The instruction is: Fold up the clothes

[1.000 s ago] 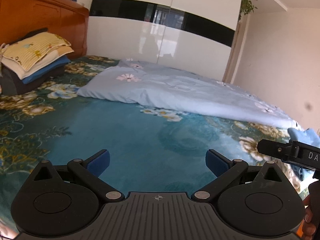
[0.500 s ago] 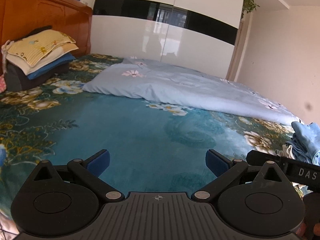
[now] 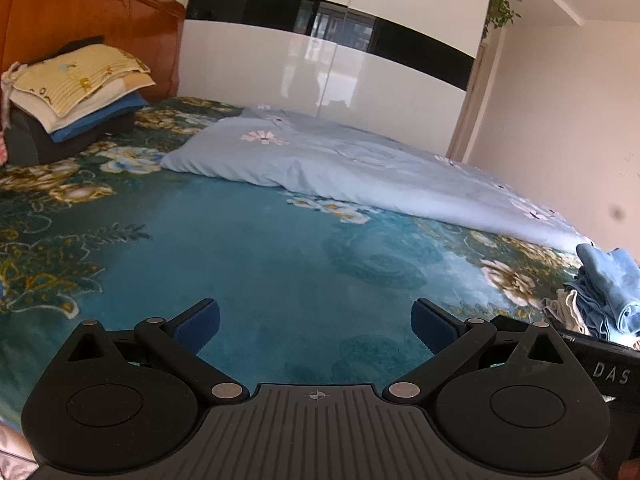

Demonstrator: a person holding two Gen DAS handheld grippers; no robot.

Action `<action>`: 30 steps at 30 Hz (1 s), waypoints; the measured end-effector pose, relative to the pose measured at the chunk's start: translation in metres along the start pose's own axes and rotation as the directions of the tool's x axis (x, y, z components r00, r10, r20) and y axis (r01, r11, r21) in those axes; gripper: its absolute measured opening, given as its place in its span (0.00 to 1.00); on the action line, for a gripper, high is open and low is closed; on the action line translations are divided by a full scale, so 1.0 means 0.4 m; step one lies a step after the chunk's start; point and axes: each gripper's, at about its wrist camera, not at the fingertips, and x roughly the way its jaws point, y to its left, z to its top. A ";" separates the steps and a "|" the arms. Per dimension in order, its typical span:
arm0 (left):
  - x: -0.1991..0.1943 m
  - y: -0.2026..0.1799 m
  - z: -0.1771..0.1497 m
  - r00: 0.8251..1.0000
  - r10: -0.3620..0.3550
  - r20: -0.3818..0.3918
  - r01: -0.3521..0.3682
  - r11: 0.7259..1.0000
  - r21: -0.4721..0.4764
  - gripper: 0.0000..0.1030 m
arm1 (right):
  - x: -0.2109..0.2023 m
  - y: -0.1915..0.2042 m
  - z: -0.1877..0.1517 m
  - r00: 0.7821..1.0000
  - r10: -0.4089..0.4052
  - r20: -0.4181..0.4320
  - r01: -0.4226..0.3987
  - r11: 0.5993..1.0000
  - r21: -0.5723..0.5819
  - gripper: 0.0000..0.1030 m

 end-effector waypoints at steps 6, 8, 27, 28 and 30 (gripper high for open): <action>-0.013 -0.015 0.002 0.999 0.032 0.039 -0.034 0.999 0.036 1.00 | -0.009 0.002 -0.004 1.000 -0.003 0.007 0.003 1.000 -0.018 0.99; -0.014 -0.023 0.003 0.997 0.062 0.045 -0.065 0.997 0.052 1.00 | -0.010 0.003 -0.004 1.000 0.000 0.006 0.000 1.000 -0.019 0.99; 0.002 -0.061 -0.007 0.975 0.216 0.057 -0.222 0.967 0.128 1.00 | 0.003 -0.014 -0.009 1.000 -0.008 -0.020 0.008 1.000 0.006 0.99; 0.003 -0.063 -0.008 0.974 0.220 0.061 -0.227 0.965 0.133 1.00 | 0.003 -0.014 -0.011 1.000 -0.007 -0.022 0.007 1.000 0.005 0.99; 0.004 -0.065 -0.008 0.972 0.226 0.068 -0.233 0.963 0.138 1.00 | 0.004 -0.014 -0.011 1.000 -0.006 -0.024 0.006 1.000 0.005 0.99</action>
